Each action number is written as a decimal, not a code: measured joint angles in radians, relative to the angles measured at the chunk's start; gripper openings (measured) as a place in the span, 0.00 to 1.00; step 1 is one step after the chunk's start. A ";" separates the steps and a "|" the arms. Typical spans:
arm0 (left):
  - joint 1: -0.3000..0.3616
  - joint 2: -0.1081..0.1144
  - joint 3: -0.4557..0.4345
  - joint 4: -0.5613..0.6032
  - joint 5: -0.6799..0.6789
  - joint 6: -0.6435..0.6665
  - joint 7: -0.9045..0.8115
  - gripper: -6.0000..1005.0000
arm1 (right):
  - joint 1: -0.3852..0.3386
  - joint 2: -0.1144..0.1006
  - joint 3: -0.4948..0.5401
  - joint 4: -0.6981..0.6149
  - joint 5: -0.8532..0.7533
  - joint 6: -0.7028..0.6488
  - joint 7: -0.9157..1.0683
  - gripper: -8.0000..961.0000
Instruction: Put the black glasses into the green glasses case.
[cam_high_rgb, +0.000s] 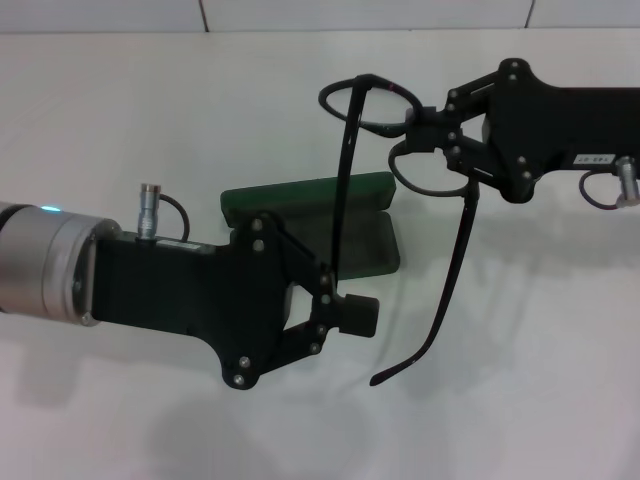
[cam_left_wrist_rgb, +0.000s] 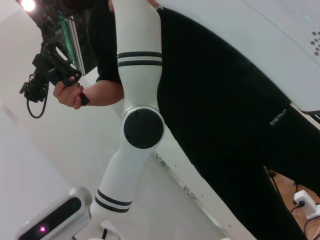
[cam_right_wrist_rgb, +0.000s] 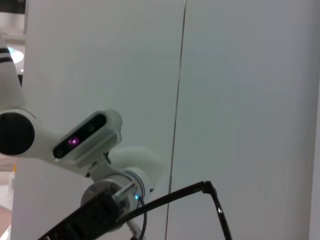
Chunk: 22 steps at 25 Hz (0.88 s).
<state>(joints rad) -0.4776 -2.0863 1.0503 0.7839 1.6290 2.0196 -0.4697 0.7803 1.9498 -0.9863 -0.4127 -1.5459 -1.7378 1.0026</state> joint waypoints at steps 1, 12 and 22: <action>-0.003 0.000 0.000 -0.007 0.000 -0.001 0.001 0.01 | -0.002 0.000 0.000 0.000 0.007 -0.003 0.000 0.07; -0.010 0.000 -0.001 -0.018 0.000 -0.013 0.000 0.01 | -0.006 0.000 0.000 0.000 0.019 -0.009 0.000 0.07; -0.010 0.000 -0.001 -0.018 -0.023 -0.013 -0.007 0.01 | -0.006 0.000 0.000 0.001 0.032 -0.006 0.002 0.07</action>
<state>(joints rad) -0.4879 -2.0861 1.0491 0.7661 1.6056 2.0062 -0.4766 0.7746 1.9496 -0.9863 -0.4118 -1.5136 -1.7438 1.0043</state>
